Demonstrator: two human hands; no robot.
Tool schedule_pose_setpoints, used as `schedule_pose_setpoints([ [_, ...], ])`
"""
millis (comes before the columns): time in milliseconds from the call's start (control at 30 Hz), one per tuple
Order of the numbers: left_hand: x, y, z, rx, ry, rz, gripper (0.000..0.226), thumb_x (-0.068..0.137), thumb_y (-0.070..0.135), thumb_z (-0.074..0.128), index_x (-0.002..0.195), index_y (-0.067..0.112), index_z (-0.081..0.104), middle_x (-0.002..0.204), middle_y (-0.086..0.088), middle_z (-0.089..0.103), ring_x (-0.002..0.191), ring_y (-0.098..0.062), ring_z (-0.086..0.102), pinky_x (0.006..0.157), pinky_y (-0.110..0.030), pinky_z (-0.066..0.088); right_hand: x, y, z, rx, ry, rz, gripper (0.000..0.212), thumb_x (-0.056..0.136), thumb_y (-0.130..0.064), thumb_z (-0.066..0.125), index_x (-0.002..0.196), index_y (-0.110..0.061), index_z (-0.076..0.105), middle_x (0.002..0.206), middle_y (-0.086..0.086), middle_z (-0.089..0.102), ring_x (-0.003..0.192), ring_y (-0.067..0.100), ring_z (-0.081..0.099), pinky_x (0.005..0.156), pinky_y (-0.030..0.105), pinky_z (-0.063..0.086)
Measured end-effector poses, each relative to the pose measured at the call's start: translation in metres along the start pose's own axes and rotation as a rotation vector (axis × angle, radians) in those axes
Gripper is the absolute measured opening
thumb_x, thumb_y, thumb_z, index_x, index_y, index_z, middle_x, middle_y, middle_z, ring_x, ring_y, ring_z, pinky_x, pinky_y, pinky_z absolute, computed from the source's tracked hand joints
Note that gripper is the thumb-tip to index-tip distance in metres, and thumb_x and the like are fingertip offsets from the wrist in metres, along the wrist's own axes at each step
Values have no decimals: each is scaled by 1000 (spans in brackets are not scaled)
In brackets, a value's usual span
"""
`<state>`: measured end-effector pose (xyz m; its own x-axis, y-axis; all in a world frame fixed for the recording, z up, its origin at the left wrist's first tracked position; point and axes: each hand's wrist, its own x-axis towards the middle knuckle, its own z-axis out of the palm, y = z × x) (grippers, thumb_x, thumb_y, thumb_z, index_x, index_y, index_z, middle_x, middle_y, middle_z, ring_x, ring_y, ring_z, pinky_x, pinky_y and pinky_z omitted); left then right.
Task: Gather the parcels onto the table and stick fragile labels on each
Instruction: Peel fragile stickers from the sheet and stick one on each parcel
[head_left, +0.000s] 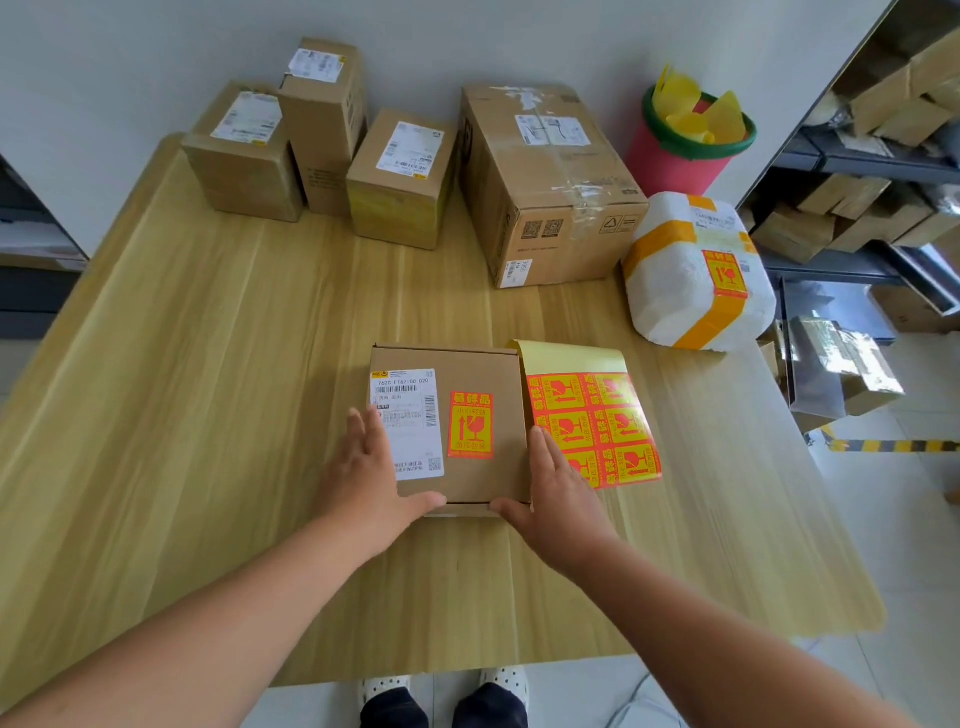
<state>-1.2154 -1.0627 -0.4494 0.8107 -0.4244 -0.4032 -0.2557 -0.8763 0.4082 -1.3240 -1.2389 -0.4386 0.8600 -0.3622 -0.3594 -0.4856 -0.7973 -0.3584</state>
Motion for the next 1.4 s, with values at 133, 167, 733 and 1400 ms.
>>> schedule_pose_setpoints([
  [133, 9, -5, 1, -131, -48, -45, 142, 60, 64, 77, 148, 14, -24, 159, -6, -17, 148, -18, -1, 114, -37, 24, 3, -8, 0, 100, -96, 49, 109, 81, -52, 68, 154, -14, -5, 159, 1, 21, 141, 19, 31, 110, 34, 33],
  [167, 9, -5, 1, -135, -51, -35, 145, 58, 62, 79, 148, 15, -23, 160, -5, -15, 148, -19, 2, 114, -37, 26, 3, -11, 0, 113, -111, 62, 113, 79, -50, 71, 154, -14, -6, 158, 1, 23, 140, 20, 34, 109, 34, 35],
  [733, 0, 82, -57, -78, 132, 234, 133, 60, 57, 81, 151, 19, -8, 160, -5, -4, 143, -26, 23, 110, -36, 32, -22, 3, -97, 348, 217, 111, 101, 69, -23, 82, 149, -24, 20, 122, -10, 50, 105, 11, 49, 87, 31, 48],
  [1400, 34, 311, 95, -60, -323, 304, 112, 80, 43, 72, 152, 16, -8, 159, -12, -16, 148, -26, 7, 115, -29, 19, -27, 275, -167, 328, -25, 417, 92, 71, -18, 83, 143, -22, 26, 108, -10, 47, 100, 13, 51, 82, 26, 47],
])
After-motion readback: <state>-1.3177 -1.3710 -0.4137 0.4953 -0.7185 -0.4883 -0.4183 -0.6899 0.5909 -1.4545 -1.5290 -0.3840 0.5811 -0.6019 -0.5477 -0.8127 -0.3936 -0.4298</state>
